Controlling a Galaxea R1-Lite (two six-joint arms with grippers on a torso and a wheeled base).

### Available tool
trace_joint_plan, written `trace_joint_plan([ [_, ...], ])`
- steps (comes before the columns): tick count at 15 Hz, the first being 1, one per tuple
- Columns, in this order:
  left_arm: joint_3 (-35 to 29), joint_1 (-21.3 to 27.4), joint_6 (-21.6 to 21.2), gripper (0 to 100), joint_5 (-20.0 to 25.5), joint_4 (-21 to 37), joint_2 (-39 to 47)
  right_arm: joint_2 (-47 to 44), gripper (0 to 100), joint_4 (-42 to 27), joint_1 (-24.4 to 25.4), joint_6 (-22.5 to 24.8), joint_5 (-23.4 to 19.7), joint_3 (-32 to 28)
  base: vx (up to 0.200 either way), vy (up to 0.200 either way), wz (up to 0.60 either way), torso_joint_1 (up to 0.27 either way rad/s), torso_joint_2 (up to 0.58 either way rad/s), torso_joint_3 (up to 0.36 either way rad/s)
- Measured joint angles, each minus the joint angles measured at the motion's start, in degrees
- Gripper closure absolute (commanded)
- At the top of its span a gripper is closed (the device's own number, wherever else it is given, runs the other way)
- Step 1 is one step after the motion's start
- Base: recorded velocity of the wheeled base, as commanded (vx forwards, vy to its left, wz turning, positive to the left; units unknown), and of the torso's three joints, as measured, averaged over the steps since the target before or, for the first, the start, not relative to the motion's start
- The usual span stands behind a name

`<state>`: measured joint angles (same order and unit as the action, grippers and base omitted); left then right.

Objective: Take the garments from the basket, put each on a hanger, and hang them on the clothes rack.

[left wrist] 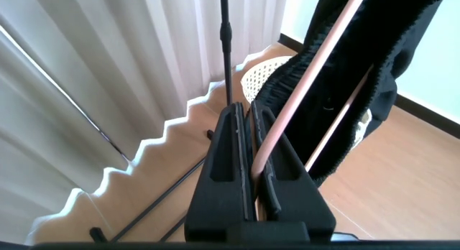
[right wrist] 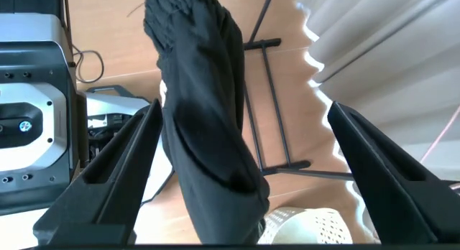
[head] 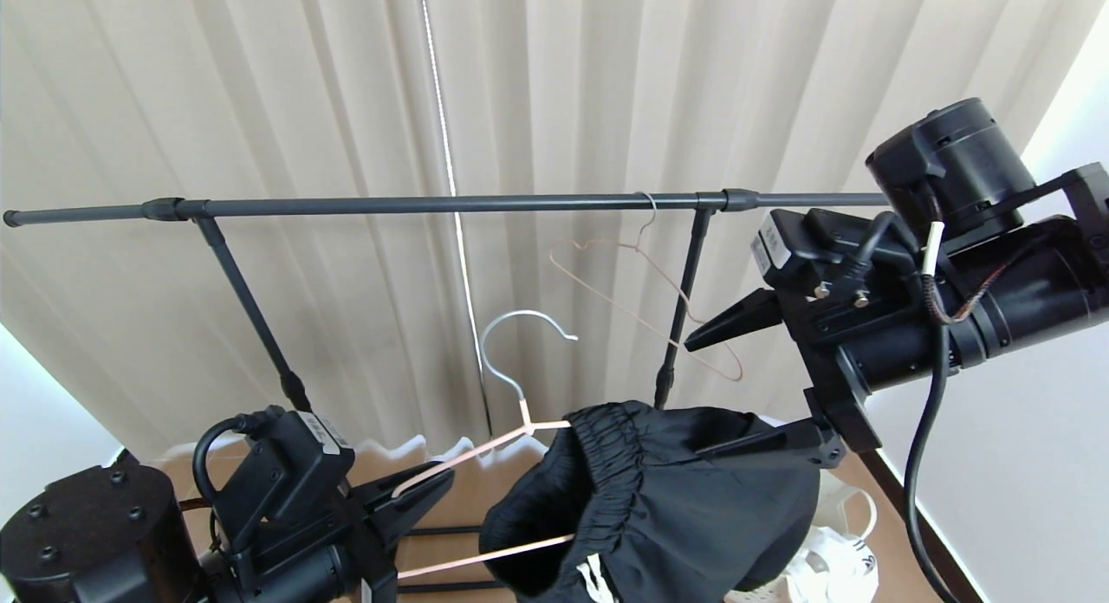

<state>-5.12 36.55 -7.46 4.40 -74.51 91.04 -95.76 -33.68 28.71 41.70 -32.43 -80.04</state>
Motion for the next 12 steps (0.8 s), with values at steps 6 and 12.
trace_joint_plan([
  [6, -0.4, 0.1, 0.1, 100, -0.1, 0.0, 0.3, -3.3, 0, 0.3, 3.7, -1.0, -0.9, -1.4, 0.0, 0.0, 0.0, 0.0, 0.0, 0.0],
  [12, -1.2, 0.0, 0.2, 100, -0.1, 0.0, 0.3, -4.5, 0, 0.5, 6.1, -3.5, -1.6, -1.5, 0.0, 0.0, 0.0, 0.0, 0.0, 0.0],
])
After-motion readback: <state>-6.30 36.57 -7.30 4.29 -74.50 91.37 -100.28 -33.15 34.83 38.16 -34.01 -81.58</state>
